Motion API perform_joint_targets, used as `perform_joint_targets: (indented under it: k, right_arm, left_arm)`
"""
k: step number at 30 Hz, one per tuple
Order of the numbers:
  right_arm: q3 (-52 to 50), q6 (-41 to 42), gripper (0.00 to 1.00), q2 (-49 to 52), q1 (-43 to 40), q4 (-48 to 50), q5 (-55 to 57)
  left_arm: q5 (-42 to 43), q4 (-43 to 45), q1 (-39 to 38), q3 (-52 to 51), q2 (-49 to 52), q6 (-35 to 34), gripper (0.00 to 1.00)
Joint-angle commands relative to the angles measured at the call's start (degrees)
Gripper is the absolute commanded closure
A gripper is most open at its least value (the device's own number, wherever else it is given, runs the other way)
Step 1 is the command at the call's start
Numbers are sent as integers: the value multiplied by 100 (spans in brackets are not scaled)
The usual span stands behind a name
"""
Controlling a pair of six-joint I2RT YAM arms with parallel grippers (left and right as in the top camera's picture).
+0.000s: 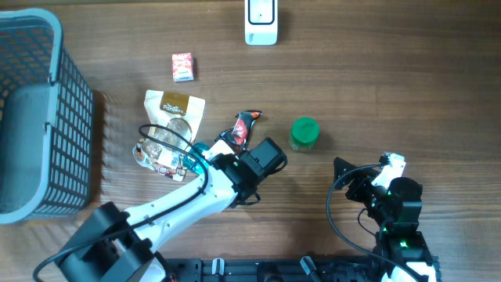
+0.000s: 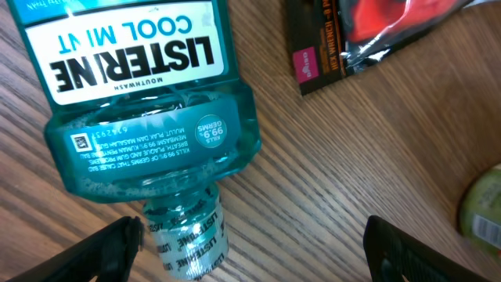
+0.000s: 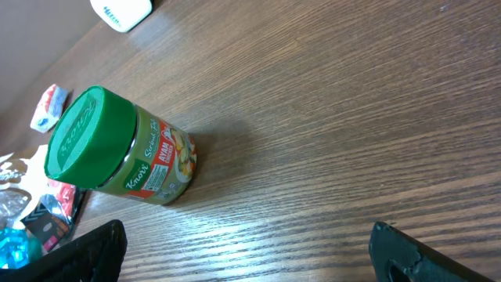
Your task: Scan the item barcode
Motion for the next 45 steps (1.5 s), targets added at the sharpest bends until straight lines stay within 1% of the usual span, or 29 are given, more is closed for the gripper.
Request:
perform_joint_targets:
  k: [1,2,4,5,6,7,8,9,11,12,13,14,16,18,21,23,24,25,28,31,34,36,40,41,42,43,44,45]
  right_arm:
    - [57,120,0,15,4,31,-98]
    - [57,122,0,15,4,31,-98]
    - [57,122,0,15,4,31,-98]
    - [57,120,0,15,4,31,-98]
    - [57,122,0,15,4,28,-98]
    - [57,122,0,15,4,31,-98]
    - [57,122,0,15,4,31,-98]
    - [57,125,0,15,4,31,-98]
    - [57,120,0,15,4,31,-101]
    - [57,122,0,15,4,31,-101]
    - [57,122,0,15,4,31,-101]
    - [57,122,0,15,4,28,-98]
    - [57,122,0,15,4,31,-98]
    - [57,122,0,15,4,31,-96]
    - [57,125,0,15,4,31,-96]
    - [57,122,0,15,4,31,-96]
    - [57,120,0,15,4,31,-96]
    - [55,122,0,15,4,31,-96]
    - [57,122,0,15,4,28,-98]
    - [57,122,0,15,4,28,-98]
    - [57,120,0,15,4,28,-98]
    - [57,122,0,15,4,28,-101]
    - [57,125,0,15,4,28,-116]
    - [57,125,0,15,4,28,-116]
    - [57,125,0,15,4,31,-116]
    - [57,127,0,15,4,31,-116]
    - [57,125,0,15,4,31,-116]
    - [57,129,0,15,4,31,-116]
  left_arm:
    - [37,66,-15,-48,407,-166,15]
    - [94,68,-15,-48,479,-192,18]
    - [208,24,-15,-48,551,-238,20]
    - [205,-35,-15,-48,564,-404,25]
    - [201,-72,-15,-48,568,-487,36]
    - [205,-87,-15,-48,568,-503,50]
    - [205,-90,-15,-48,568,-503,58]
    - [208,-107,-15,-48,568,-503,60]
    - [205,-153,-15,-52,568,-522,60]
    - [205,-236,-15,-52,577,-651,62]
    - [210,-260,-15,-52,577,-649,73]
    - [319,-256,-11,-50,575,-647,80]
    - [378,-262,-9,-44,529,-577,83]
    - [358,-291,-9,42,310,-236,85]
    - [109,-577,-9,297,-76,22,84]
    - [-35,-931,-9,452,-369,24,79]
    - [-20,-992,-9,485,-551,22,74]
    - [17,-990,-9,487,-728,17,73]
    - [459,-990,295,487,-1349,-4,73]
    - [1108,-994,863,487,-1727,2,71]
    - [1683,-994,1377,487,-1792,2,70]
    - [2065,-990,1773,485,-1792,0,66]
    - [2855,-988,2406,485,-1792,26,67]
    - [2865,-988,2446,485,-1792,140,66]
    - [2780,-1019,2441,485,-1786,437,61]
    - [2514,-1147,2374,485,-1770,658,49]
    - [2142,-1375,2236,485,-1733,922,39]
    - [1698,-1681,2017,485,-1657,1123,25]
